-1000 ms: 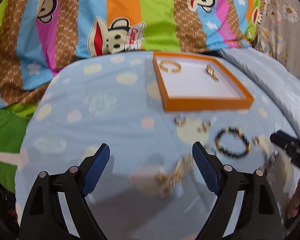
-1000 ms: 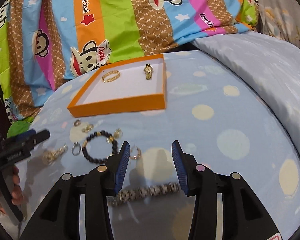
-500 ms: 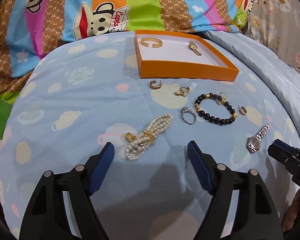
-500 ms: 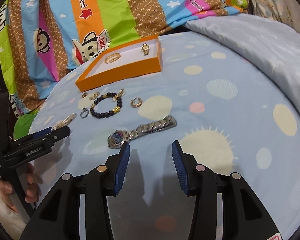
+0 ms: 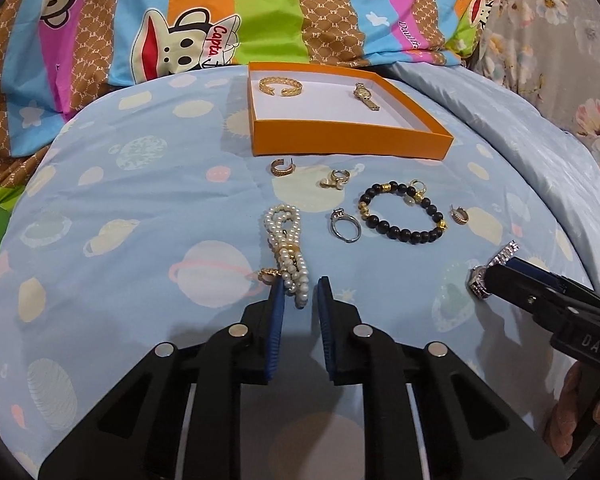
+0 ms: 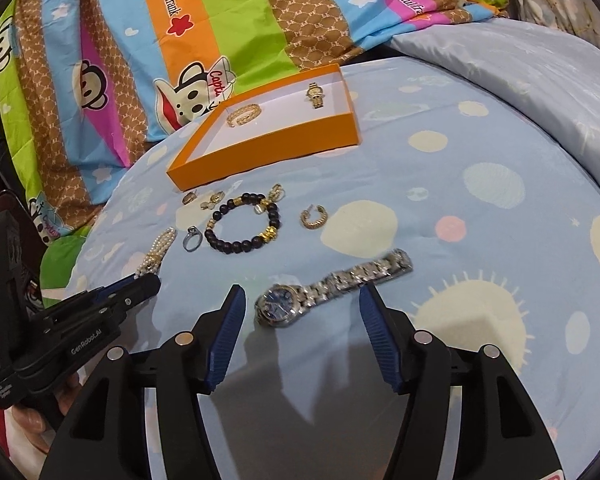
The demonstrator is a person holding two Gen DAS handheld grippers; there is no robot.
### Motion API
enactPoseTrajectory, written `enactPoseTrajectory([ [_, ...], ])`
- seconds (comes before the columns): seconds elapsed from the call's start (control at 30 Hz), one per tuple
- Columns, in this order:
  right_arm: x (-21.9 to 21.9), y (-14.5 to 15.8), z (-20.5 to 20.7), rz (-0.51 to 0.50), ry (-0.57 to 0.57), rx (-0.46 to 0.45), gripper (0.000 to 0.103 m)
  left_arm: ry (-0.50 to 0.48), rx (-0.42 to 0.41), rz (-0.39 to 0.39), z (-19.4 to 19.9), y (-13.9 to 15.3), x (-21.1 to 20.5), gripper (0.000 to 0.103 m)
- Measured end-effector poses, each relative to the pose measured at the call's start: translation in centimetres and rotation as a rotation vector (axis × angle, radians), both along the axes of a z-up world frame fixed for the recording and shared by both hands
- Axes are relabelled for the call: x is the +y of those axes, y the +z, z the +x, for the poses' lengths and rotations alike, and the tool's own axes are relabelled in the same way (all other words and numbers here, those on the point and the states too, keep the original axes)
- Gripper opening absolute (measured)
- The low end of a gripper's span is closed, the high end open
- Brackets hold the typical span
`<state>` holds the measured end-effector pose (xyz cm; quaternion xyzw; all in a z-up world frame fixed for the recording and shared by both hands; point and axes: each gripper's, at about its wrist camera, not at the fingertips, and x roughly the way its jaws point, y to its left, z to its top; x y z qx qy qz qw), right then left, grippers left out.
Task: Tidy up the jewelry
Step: 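Move left gripper to the pearl bracelet while right gripper approaches the silver watch, then grasp the pearl bracelet with left gripper while right gripper grasps the silver watch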
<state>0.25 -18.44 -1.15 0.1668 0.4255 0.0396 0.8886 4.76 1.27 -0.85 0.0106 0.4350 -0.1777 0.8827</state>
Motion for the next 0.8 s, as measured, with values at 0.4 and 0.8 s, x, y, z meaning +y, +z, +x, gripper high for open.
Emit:
enactPoseTrajectory([
  [0.4,2.5,-0.1,1.8,-0.128,0.021,0.011,0.05,0.006,0.007,-0.024,0.1,-0.1,0.2,0.017],
  [0.8,0.3,-0.3,-0.1,-0.11,-0.026,0.031,0.024,0.023,0.014,-0.048,0.4,-0.1,0.4,0.017],
])
